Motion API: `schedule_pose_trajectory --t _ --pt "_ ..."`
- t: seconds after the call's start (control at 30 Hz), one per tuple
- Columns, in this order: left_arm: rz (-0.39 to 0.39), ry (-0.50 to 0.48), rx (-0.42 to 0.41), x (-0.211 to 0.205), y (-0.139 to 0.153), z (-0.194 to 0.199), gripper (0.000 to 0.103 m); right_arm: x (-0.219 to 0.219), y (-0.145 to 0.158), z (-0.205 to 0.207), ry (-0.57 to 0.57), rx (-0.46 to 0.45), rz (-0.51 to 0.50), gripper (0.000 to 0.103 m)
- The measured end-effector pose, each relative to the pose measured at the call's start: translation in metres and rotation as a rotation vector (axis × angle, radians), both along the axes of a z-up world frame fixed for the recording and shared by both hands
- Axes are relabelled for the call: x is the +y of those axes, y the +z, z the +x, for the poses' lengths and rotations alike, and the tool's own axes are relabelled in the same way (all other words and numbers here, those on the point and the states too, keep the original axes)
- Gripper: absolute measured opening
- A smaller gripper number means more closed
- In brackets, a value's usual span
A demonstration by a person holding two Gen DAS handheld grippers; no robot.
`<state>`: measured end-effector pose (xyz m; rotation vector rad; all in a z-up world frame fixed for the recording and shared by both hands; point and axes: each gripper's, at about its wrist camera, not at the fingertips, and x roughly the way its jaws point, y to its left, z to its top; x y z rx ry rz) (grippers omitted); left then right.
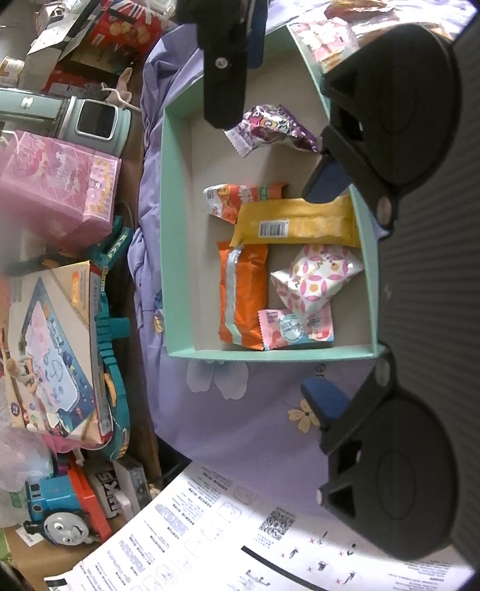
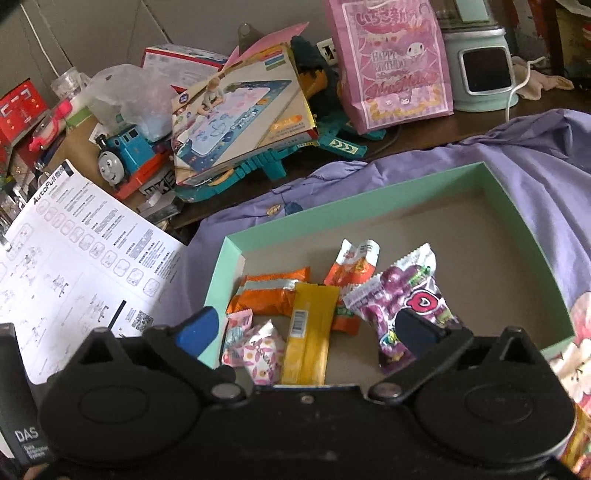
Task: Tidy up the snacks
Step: 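Move both tools back over the remaining snack pile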
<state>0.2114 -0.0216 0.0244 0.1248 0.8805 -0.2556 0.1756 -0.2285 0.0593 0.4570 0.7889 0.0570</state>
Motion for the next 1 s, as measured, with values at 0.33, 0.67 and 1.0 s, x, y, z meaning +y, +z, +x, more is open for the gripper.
schedule_pose_trajectory --t 0.33,0.67,1.0 --pt "0.002 -0.008 -0.007 0.007 0.009 -0.042 0.103 -0.009 0.007 -0.054 -0.012 -0.004 0.005 0.103" --pt "0.035 -0.047 0.066 0.005 -0.019 -0.089 0.103 -0.024 -0.017 -0.108 -0.009 0.076 0.037 0.103" --pt "0.045 -0.102 0.142 -0.004 -0.045 -0.125 0.103 -0.046 -0.035 -0.153 -0.079 0.119 0.043 0.103"
